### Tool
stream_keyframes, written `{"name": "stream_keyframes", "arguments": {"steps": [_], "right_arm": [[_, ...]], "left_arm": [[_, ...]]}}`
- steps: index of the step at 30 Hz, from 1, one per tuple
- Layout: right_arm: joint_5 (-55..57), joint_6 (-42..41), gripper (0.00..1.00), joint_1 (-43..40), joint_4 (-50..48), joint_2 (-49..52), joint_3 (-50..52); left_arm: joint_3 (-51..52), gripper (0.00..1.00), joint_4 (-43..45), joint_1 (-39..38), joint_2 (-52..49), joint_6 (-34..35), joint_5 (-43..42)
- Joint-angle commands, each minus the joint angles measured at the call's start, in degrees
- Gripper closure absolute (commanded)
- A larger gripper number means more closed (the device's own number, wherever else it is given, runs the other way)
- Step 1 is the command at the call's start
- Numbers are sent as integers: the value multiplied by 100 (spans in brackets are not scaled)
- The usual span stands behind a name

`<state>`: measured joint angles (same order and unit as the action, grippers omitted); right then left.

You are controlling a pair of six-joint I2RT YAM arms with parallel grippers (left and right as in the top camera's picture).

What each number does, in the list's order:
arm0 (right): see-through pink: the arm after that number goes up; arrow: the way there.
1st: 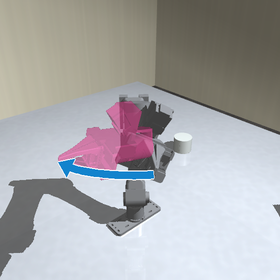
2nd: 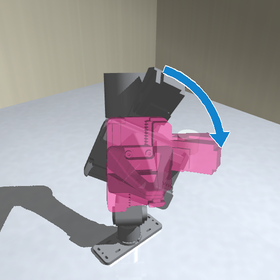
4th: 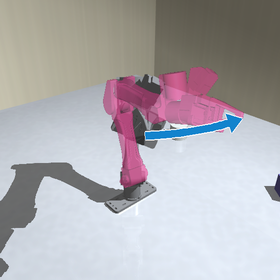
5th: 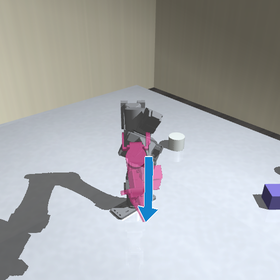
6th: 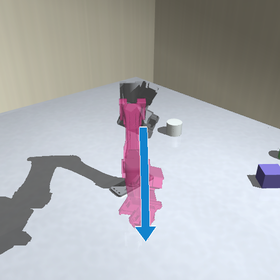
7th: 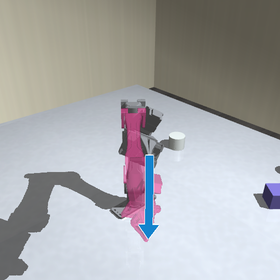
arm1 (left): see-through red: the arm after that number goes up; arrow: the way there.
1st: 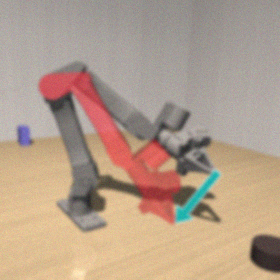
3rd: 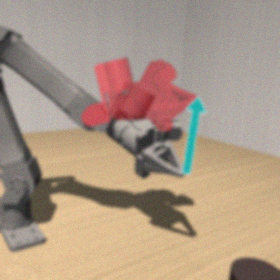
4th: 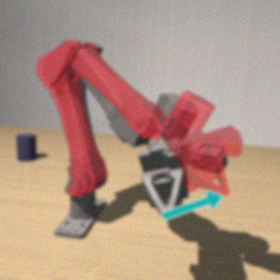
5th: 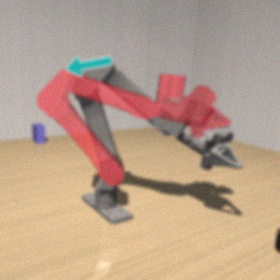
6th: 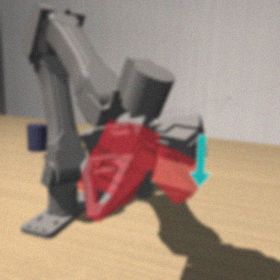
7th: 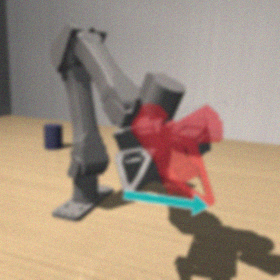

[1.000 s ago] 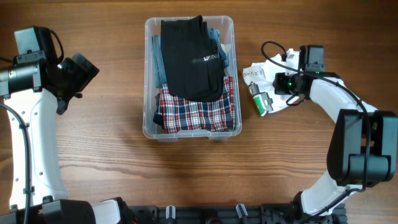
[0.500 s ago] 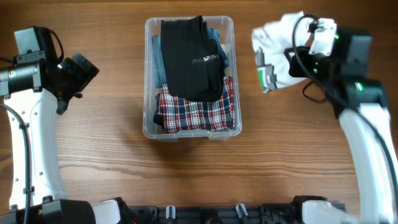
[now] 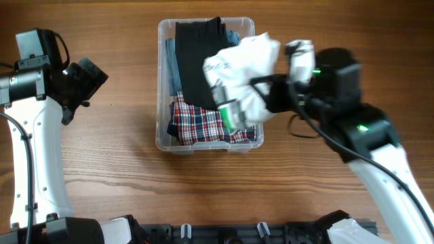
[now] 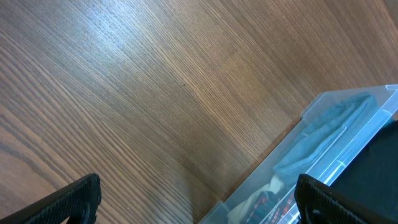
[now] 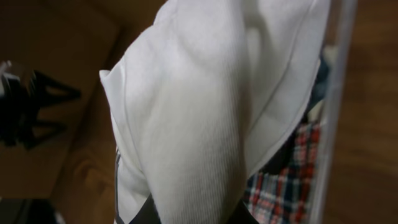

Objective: Pack container
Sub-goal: 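Carry the white shirt over the container and lower it inside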

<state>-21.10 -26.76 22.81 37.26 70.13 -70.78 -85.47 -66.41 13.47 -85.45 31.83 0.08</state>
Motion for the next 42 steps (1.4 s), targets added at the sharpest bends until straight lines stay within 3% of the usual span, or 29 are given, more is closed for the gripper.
{"name": "stream_keyframes", "arguments": {"steps": [1,16,27,36,38,41,42], "right_arm": [[63,-481,96,595,-101,584,-76],[446,-1919,96,1491,-997,2221,-76],[1644,-2741,96,1777,-953,2444,-2],[2024,-2723,95,1788,-920,2457,-2],[2024,-2723,85,1788,-859,2457,-2],[2022,-2726,50,1788,-763,2457,-2],[2022,-2723,48,1788,-743,2457,-2]], "left_arm": [[-50,0,0,31,17,-4,-7],[-50,0,0,31,17,-2,-7],[-50,0,0,31,17,-2,-7],[-50,0,0,31,17,-2,-7],[-50,0,0,31,17,-2,-7],[-50,0,0,31,17,-2,-7],[-50,0,0,31,17,-2,-7]]}}
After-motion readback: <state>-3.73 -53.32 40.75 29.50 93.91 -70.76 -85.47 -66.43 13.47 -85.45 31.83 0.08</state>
